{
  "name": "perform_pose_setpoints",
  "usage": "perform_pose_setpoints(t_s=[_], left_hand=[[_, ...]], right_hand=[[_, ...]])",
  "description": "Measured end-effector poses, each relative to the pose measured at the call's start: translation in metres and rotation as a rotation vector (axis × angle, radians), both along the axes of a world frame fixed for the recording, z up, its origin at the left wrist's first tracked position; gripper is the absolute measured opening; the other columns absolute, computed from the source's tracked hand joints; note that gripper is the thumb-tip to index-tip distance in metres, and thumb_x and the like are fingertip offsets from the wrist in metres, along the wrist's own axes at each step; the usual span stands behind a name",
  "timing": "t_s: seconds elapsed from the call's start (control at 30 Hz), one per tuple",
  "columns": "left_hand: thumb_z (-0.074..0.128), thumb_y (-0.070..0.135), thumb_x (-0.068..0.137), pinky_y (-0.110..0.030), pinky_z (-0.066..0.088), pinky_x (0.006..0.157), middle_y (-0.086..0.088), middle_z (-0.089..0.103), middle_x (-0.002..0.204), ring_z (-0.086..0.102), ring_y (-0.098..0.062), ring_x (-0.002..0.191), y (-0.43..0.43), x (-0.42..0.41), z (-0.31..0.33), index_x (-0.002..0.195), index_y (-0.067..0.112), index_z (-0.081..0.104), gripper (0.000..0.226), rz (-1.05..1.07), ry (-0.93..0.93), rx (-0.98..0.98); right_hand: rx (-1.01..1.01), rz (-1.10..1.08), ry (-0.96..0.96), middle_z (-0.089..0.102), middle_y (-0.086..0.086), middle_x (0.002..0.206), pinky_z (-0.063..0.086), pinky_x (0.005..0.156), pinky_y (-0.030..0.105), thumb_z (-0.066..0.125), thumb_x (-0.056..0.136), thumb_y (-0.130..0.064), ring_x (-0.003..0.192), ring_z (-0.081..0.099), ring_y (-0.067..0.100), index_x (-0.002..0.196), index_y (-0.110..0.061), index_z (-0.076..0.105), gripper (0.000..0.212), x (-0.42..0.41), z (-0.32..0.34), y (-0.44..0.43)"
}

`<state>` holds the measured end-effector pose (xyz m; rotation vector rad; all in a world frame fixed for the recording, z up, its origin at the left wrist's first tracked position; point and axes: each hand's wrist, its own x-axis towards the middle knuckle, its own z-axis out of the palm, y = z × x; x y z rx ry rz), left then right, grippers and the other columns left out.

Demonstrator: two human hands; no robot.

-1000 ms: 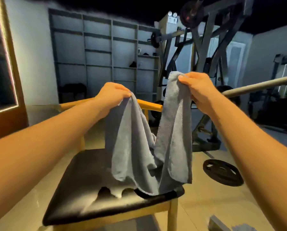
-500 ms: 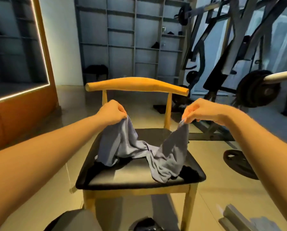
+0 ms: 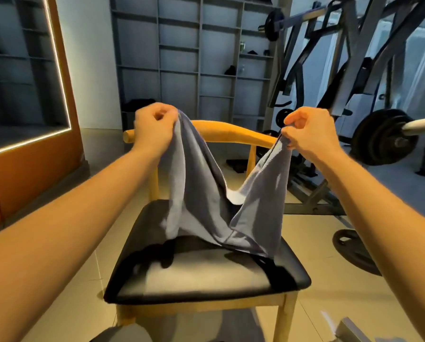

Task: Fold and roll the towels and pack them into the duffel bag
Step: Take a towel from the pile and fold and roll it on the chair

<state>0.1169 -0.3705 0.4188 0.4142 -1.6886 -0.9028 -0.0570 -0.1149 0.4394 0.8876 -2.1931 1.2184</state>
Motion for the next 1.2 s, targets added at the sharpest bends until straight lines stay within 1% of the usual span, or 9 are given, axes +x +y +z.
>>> perform_pose_setpoints(t_s=[0.1,0.2,0.37,0.53,0.63,0.73,0.9,1.07,1.2], left_hand=[[0.065,0.022,0.096,-0.024,0.058,0.079,0.007,0.071,0.085,0.065,0.005,0.077,-0.008,0.004,0.010,0.100,0.016,0.076,0.013,-0.015,0.020,-0.124],[0.064,0.020,0.095,-0.039,0.059,0.084,0.000,0.073,0.088,0.068,-0.015,0.085,-0.019,0.001,-0.010,0.099,0.017,0.077,0.015,0.010,-0.181,-0.190],[0.060,0.018,0.097,-0.039,0.055,0.078,-0.003,0.072,0.088,0.064,-0.023,0.086,-0.018,-0.002,-0.023,0.096,0.018,0.078,0.019,0.092,-0.382,-0.255],[0.064,0.008,0.093,-0.034,0.046,0.079,0.003,0.063,0.083,0.056,-0.019,0.089,-0.007,-0.021,0.000,0.084,0.018,0.072,0.015,-0.018,-0.393,0.105],[0.067,0.004,0.091,-0.038,0.053,0.083,-0.005,0.063,0.093,0.058,-0.024,0.096,0.001,-0.028,0.016,0.097,0.009,0.069,0.009,-0.106,-0.367,0.274],[0.061,-0.003,0.087,-0.034,0.054,0.072,-0.005,0.062,0.087,0.062,-0.023,0.091,0.006,-0.031,0.026,0.089,0.007,0.061,0.010,-0.204,-0.340,0.363],[0.063,-0.002,0.090,-0.025,0.055,0.056,-0.007,0.062,0.108,0.066,-0.021,0.089,0.020,-0.030,0.027,0.101,0.010,0.060,0.016,-0.385,-0.374,0.481],[0.064,0.001,0.087,-0.026,0.049,0.064,-0.010,0.058,0.101,0.058,-0.018,0.086,0.020,-0.034,0.018,0.105,0.004,0.060,0.019,-0.302,-0.413,0.355],[0.068,0.003,0.084,-0.037,0.052,0.079,-0.011,0.058,0.096,0.054,-0.020,0.088,0.008,-0.028,0.016,0.101,0.001,0.071,0.017,-0.189,-0.563,0.158]], right_hand=[[-0.008,0.078,0.084,0.071,0.005,0.106,0.061,0.087,0.044,0.068,0.094,-0.015,0.099,0.069,0.023,0.109,-0.016,0.072,0.015,-0.007,-0.005,0.004],[0.041,0.112,0.027,0.069,0.004,0.108,0.062,0.080,0.048,0.063,0.098,-0.011,0.095,0.069,0.026,0.112,-0.017,0.068,0.016,-0.016,-0.017,0.008],[0.078,0.100,-0.113,0.066,0.008,0.106,0.063,0.062,0.040,0.060,0.099,-0.006,0.089,0.070,0.027,0.108,-0.016,0.060,0.013,-0.023,-0.017,0.010],[-0.050,0.145,-0.440,0.067,0.016,0.085,0.056,0.055,0.033,0.065,0.096,-0.005,0.072,0.066,0.025,0.098,-0.007,0.066,0.004,-0.015,0.004,0.005],[-0.084,0.151,-0.587,0.065,0.015,0.097,0.055,0.059,0.033,0.066,0.095,-0.007,0.084,0.066,0.028,0.106,-0.006,0.069,0.011,-0.012,0.016,0.001],[-0.147,0.255,-0.688,0.065,0.016,0.110,0.057,0.061,0.030,0.067,0.094,-0.008,0.084,0.067,0.026,0.116,-0.005,0.068,0.022,-0.009,0.024,-0.002],[-0.130,0.404,-0.767,0.070,0.022,0.113,0.063,0.075,0.036,0.071,0.091,-0.009,0.084,0.076,0.028,0.120,-0.003,0.065,0.030,-0.001,0.031,-0.007],[0.067,0.478,-0.685,0.070,0.019,0.108,0.062,0.069,0.035,0.069,0.091,-0.002,0.080,0.074,0.025,0.115,-0.006,0.069,0.024,0.009,0.027,-0.011],[0.549,0.331,-0.490,0.071,0.013,0.103,0.060,0.071,0.032,0.072,0.090,-0.005,0.080,0.071,0.023,0.109,-0.007,0.073,0.020,0.003,0.028,-0.005]])
